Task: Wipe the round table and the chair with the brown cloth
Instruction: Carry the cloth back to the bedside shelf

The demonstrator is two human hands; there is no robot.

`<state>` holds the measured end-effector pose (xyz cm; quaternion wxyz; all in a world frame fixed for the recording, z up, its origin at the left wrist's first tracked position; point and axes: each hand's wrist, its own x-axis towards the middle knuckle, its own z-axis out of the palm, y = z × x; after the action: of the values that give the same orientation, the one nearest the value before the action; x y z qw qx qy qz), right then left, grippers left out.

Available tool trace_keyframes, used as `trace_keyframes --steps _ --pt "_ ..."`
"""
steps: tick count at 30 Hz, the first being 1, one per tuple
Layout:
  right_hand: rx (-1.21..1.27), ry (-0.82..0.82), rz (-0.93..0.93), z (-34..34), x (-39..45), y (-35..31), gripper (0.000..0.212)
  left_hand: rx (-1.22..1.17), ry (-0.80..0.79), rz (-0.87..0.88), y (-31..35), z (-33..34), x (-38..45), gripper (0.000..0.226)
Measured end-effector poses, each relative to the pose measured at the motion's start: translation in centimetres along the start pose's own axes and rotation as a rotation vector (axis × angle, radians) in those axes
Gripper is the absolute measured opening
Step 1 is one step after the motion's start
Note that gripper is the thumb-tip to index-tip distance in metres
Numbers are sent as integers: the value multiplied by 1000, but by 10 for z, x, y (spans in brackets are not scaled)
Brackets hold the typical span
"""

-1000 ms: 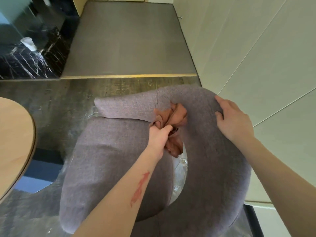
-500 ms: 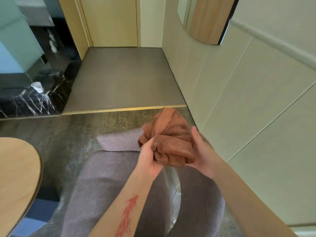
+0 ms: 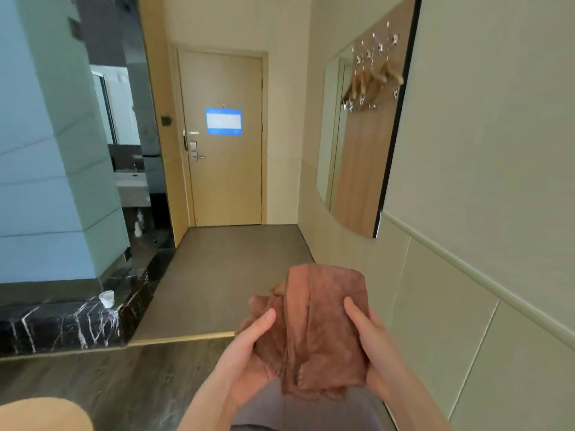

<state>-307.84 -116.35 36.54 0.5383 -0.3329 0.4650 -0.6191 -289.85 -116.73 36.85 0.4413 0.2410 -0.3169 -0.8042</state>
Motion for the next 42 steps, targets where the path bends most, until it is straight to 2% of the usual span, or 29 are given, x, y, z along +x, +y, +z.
trace_keyframes --steps 2,6,11,15,22,28,31,33,35,42 --pt "-77 -41 -90 15 -9 -30 34 99 54 20 26 25 -7 44" --pt "-192 -90 -216 42 -24 -76 26 296 95 127 57 65 -19 17" --pt "-224 -78 -285 57 -33 -92 23 343 162 294 64 84 -25 18" --pt "-159 -127 -277 64 -34 -84 7 319 214 407 64 75 -32 24" --pt "-149 -269 -210 118 -44 -49 6 269 419 484 80 31 -77 37" --pt "-140 -378 -133 179 -70 -20 7 252 507 538 102 -6 -136 44" --pt "-153 -429 -114 221 -92 -6 9 215 569 602 115 -26 -177 42" --pt "-157 -481 -97 256 -114 6 5 187 610 639 127 -42 -213 34" --pt "-162 -547 -76 295 -143 19 10 176 656 679 141 -61 -257 28" --pt "-122 -788 -36 440 -307 80 5 230 833 862 176 -127 -474 27"
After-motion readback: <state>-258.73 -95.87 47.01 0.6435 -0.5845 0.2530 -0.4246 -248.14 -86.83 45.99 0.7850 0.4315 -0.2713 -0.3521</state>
